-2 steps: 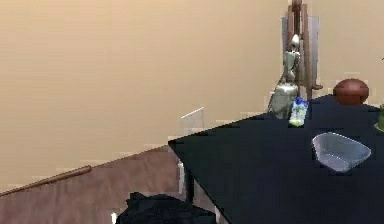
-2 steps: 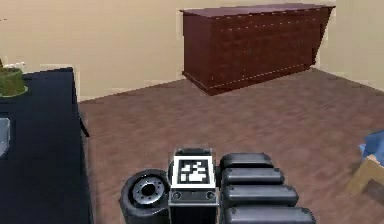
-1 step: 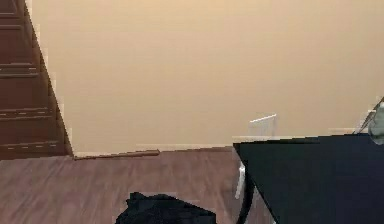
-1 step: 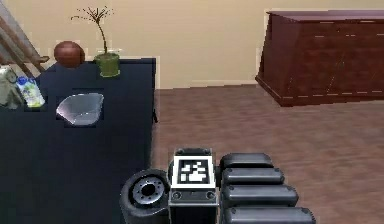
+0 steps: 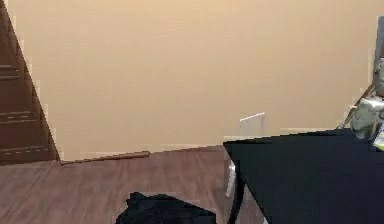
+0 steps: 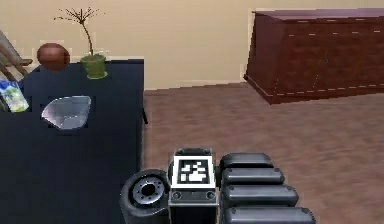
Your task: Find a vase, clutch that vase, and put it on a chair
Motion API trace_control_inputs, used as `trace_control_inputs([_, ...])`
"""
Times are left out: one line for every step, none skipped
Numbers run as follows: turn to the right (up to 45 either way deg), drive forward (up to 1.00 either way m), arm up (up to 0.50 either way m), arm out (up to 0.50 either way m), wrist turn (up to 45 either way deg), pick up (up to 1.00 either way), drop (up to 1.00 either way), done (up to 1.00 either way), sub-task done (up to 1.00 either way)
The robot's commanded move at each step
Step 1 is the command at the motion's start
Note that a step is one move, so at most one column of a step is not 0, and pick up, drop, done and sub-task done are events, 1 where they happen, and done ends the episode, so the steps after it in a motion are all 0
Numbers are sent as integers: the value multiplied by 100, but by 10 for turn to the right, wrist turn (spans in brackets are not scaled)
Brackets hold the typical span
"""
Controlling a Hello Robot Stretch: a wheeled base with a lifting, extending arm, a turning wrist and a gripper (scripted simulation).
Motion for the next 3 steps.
trace_control_inputs([0,15,0,0,0,0,0,0,0])
trace_control_inputs([210,0,0,0,0,0,0,0,0])
trace_control_inputs([0,0,0,0,390,0,0,0,0])
